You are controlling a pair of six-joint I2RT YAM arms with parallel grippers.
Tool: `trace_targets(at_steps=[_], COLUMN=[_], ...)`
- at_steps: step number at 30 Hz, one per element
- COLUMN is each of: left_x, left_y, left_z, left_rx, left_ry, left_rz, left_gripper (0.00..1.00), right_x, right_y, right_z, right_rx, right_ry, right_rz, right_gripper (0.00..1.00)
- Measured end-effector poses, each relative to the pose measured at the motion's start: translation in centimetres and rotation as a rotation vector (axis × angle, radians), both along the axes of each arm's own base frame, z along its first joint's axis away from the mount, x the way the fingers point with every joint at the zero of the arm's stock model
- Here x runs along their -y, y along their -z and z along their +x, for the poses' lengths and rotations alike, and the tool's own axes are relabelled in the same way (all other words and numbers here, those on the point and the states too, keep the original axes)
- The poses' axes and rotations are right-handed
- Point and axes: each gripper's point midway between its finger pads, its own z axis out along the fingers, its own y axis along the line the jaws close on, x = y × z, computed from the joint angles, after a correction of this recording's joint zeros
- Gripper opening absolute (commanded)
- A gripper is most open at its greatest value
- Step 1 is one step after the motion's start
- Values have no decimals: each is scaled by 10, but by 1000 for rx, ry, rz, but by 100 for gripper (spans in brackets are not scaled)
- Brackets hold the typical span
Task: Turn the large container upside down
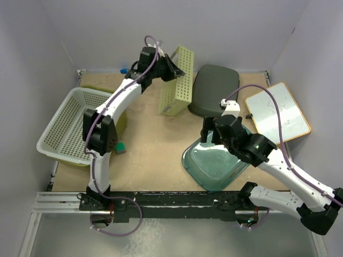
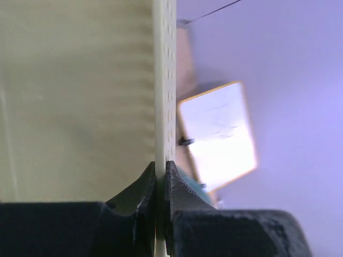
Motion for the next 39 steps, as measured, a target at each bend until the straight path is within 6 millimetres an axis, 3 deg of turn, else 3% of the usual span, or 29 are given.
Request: trace_targets(at_steps=[3,6,13,19,24,30,35,39], left_x=[3,3,-5,-13,-25,-64,-105,-138], left_y=[-38,-48,-33,0,27,50,65,104], left_z=[-2,-2,4,4,-4,-2,12,14], left_rx=[28,19,-93,-196,-248,-242,-188,-233], left_ry=[-7,-1,20,26,26,-5,-72,-148], left_rz=[-221,-364,-615,-706,-704,-648,-408,-152], left_gripper=[0,0,0,0,20,36,39,42], right_x=[3,7,9,10,10,9,6,3], right_y=[-5,-8,-7,-6,-5,-2,0,1], right_z=[0,-1,-2,-2,-2,-1,1,3], right_rx=[20,34,36,36,34,26,25,22], right_ry=[9,20,23,25,24,20,17,14], right_rz=[9,11,9,6,2,-10,-8,-7], right_gripper=[100,100,100,100,100,100,100,100])
